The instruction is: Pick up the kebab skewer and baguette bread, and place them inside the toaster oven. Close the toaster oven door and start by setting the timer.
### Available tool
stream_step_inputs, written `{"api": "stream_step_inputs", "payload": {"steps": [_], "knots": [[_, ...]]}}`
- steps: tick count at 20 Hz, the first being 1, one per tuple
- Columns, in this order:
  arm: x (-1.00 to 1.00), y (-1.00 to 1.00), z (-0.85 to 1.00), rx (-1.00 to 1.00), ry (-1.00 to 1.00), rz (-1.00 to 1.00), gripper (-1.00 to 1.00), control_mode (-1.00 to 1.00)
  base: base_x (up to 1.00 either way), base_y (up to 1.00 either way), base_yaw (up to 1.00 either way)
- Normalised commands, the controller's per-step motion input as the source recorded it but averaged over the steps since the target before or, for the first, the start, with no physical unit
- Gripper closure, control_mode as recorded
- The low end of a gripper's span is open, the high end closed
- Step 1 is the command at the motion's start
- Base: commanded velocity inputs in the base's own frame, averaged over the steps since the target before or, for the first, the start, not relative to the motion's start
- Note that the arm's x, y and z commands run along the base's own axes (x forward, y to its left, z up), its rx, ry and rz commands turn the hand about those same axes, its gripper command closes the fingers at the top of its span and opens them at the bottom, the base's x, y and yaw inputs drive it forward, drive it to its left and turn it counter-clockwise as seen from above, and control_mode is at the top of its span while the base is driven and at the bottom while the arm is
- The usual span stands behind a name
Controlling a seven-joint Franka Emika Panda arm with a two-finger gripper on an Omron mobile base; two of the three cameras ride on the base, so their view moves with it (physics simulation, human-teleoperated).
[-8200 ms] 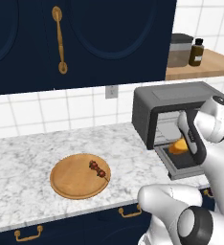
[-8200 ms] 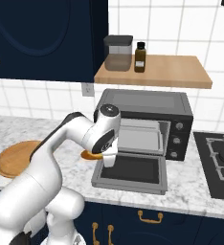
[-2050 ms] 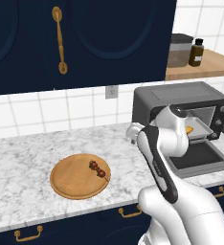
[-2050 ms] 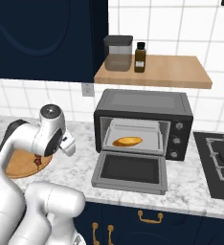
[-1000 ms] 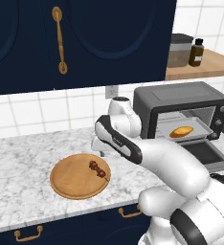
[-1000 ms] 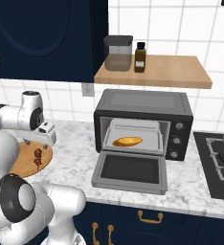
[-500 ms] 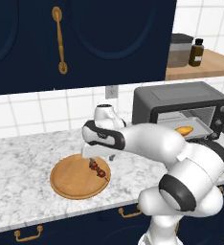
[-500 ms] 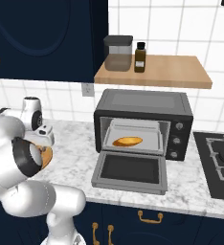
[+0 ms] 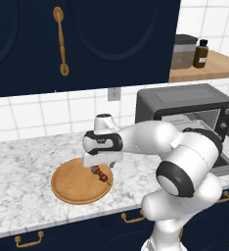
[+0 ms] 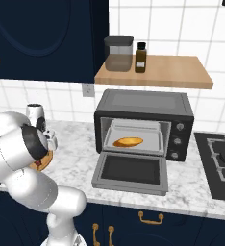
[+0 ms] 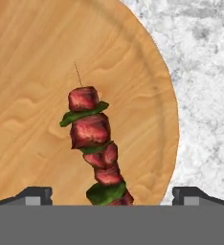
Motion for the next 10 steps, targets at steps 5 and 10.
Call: {"api": "stream_step_inputs", "payload": {"steps": [5,10], "knots": [[-0.1,0.0,-0.38,0.0,-0.19,0.03,-1.0,-1.0,0.0,0.0,0.0],[-0.04,0.0,-0.22,0.0,-0.08,0.02,-1.0,-1.0,0.0,0.0,0.0]]}}
